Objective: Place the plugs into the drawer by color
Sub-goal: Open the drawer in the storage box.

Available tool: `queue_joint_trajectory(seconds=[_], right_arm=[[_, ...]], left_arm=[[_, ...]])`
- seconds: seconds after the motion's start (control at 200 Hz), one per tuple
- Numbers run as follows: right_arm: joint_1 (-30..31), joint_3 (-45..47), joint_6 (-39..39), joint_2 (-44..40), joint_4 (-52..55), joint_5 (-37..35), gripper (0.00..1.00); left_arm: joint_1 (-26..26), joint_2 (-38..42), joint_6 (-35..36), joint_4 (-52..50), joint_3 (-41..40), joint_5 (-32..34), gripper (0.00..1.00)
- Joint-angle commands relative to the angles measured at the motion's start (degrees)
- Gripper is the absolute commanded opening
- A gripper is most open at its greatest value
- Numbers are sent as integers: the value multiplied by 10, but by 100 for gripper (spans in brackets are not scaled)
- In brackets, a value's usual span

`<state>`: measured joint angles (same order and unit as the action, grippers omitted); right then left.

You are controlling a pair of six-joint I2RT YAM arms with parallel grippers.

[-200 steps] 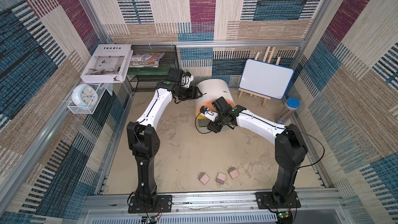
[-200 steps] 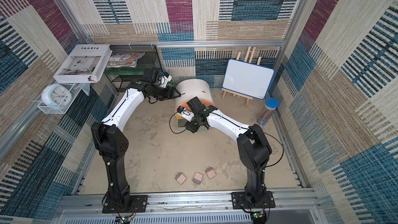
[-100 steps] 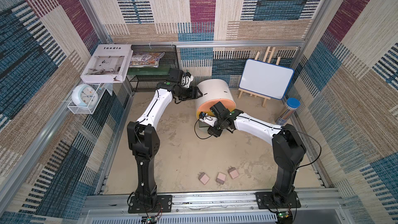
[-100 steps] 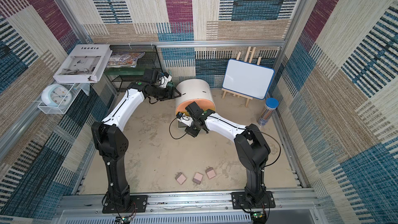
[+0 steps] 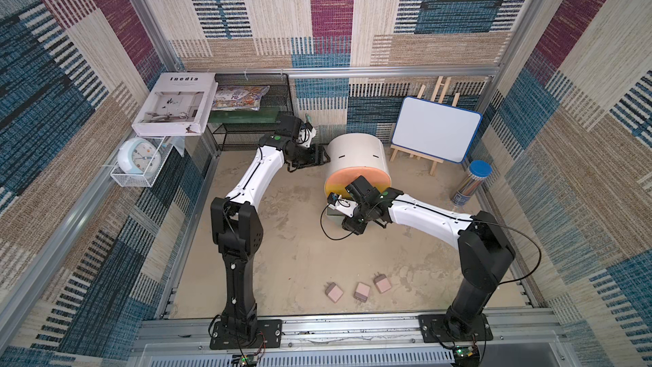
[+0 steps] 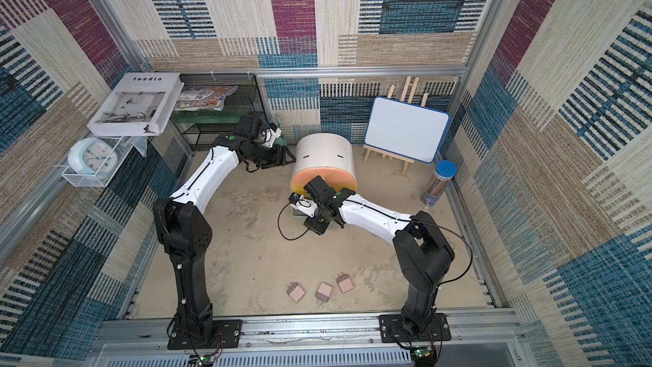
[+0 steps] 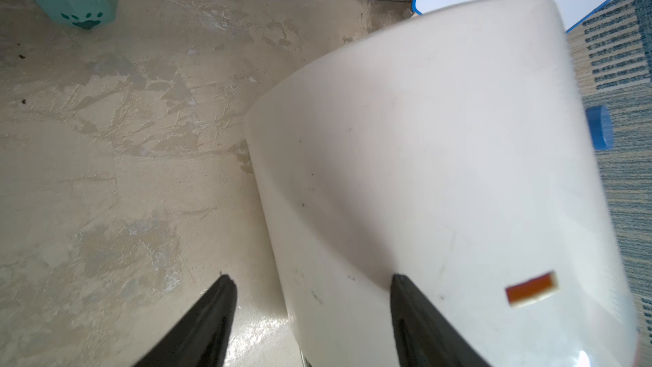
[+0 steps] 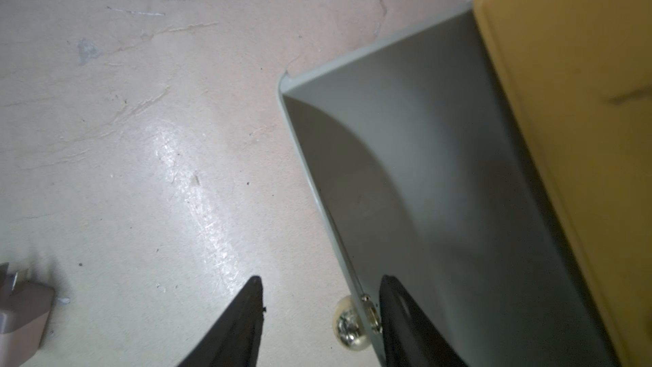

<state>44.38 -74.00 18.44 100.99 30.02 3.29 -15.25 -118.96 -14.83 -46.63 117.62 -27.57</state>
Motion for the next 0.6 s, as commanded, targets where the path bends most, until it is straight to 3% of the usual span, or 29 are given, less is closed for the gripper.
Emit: queue_joint_trajectory(seconds=[0.0, 0.346, 0.476, 0.596], right_arm=[[6, 17, -19, -9, 14, 20, 56], [28, 24, -51, -92, -6, 51, 56], [17, 15, -117, -167, -71, -50, 59], [-43, 30, -218, -237, -124, -76, 73]], left_arm=[[0, -1, 0, -4, -2, 4, 73], [0, -1, -9, -4, 1, -1, 73], [-4, 18, -28, -3, -13, -6, 73], [-10, 48, -52, -3, -40, -12, 74]])
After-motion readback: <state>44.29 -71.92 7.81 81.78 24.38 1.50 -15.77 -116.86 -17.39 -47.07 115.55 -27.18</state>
